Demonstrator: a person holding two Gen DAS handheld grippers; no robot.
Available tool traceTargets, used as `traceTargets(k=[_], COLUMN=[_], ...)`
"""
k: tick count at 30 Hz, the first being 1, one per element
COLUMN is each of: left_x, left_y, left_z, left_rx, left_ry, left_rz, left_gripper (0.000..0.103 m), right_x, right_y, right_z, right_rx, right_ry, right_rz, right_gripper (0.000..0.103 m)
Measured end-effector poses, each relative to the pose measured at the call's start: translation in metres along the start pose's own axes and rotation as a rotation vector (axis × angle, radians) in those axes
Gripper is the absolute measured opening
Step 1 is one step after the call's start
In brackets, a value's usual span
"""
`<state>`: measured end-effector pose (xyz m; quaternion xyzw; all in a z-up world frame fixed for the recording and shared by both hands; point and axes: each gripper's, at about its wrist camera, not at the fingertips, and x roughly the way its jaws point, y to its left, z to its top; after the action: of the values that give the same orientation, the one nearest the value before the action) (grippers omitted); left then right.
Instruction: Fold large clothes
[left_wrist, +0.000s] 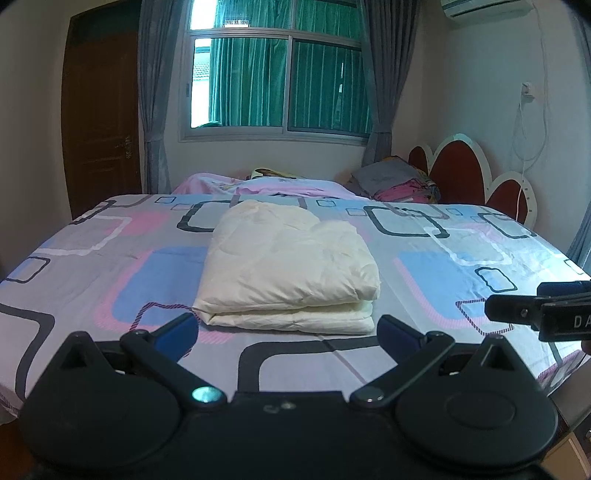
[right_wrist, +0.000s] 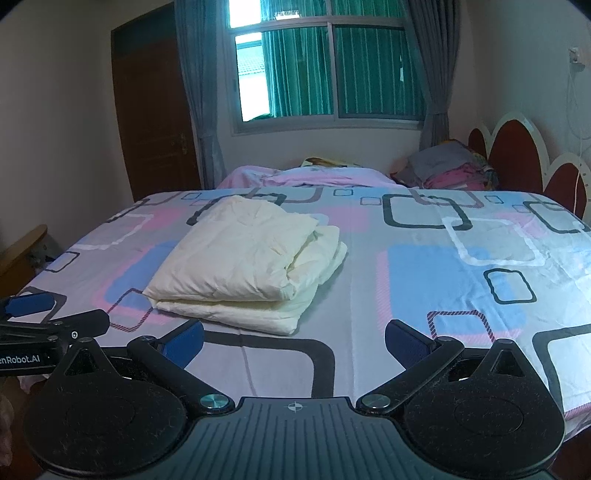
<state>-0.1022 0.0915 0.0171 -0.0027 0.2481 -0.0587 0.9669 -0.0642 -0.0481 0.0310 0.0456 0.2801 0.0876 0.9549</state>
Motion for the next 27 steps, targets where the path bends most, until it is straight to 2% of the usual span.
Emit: traceTargets(k=[27], left_x=[0.0033], left_y=[0.0008], left_z=[0.0030], left_rx=[0.002], left_ry=[-0.003], left_rz=[0.004], left_gripper=[0.103], right_x=[0.0022], right_y=[0.0042], right_z=[0.0028], right_rx=[-0.005], right_ry=[-0.003], right_rz=[0.002], right_gripper=[0.103])
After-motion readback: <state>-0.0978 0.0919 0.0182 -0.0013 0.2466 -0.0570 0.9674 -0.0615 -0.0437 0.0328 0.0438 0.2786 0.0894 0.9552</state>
